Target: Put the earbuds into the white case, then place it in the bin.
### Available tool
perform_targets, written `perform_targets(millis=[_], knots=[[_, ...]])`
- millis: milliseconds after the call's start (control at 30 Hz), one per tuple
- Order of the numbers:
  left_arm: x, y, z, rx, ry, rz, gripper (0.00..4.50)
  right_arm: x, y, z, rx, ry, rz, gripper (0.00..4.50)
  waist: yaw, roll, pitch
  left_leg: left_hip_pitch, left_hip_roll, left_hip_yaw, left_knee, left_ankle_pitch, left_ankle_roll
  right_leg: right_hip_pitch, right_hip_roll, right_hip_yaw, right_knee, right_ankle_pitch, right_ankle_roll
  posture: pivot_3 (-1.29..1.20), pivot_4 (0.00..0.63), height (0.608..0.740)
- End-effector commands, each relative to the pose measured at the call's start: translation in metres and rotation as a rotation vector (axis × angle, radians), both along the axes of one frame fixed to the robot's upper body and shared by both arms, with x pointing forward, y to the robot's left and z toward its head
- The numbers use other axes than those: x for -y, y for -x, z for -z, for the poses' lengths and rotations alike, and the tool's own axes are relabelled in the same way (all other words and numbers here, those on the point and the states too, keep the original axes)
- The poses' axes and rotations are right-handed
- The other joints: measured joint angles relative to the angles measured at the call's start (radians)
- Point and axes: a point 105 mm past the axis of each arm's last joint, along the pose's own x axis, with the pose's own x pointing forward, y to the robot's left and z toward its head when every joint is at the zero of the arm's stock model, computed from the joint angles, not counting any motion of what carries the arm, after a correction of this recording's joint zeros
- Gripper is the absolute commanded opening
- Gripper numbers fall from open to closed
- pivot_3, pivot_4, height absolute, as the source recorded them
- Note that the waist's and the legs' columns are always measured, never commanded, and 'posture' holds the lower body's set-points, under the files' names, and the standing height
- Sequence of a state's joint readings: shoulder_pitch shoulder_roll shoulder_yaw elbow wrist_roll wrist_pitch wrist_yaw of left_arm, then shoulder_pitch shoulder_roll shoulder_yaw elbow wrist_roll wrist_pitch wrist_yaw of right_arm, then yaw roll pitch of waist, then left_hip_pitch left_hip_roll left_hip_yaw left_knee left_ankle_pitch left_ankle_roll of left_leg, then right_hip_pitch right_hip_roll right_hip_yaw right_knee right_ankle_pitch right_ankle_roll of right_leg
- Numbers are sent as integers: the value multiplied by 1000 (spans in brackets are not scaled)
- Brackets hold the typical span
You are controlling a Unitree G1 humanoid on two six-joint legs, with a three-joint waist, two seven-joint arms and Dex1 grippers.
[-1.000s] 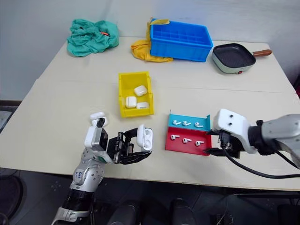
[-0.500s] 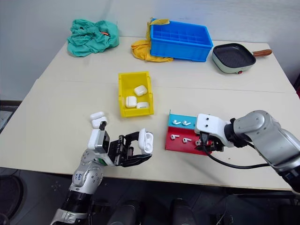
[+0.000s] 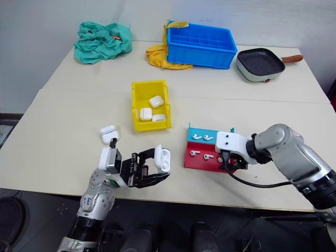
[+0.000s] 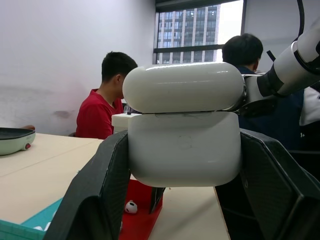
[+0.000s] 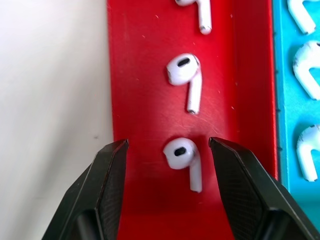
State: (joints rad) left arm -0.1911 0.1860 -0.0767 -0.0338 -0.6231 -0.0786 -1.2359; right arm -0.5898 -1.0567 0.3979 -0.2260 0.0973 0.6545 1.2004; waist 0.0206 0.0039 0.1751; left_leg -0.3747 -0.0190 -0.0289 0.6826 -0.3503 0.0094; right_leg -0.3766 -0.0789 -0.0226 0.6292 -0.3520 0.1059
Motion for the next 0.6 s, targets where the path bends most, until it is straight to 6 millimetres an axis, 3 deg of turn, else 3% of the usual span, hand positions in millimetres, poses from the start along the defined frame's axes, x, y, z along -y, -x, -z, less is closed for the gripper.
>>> perform_targets(millis=[33,267,400,600], knots=[[-2,1,-7,46,2,-10,2797,-3,-2,-5,24,16,-28,2610,0,0,0,0,0,0,0,0,0,0,0,0,0,0,0,0,150,740],[-3,1,-6,46,-1,-15,2797,-2,-2,-3,18,45,-46,2610,0,0,0,0,0,0,0,0,0,0,0,0,0,0,0,0,150,740],[-4,2,-5,41,-3,-15,2797,0,-3,-2,22,55,-45,1755,0,0,0,0,0,0,0,0,0,0,0,0,0,0,0,0,150,740],[-4,2,-5,38,-6,-15,2797,3,-1,-1,13,70,-51,1755,0,0,0,0,0,0,0,0,0,0,0,0,0,0,0,0,150,740]])
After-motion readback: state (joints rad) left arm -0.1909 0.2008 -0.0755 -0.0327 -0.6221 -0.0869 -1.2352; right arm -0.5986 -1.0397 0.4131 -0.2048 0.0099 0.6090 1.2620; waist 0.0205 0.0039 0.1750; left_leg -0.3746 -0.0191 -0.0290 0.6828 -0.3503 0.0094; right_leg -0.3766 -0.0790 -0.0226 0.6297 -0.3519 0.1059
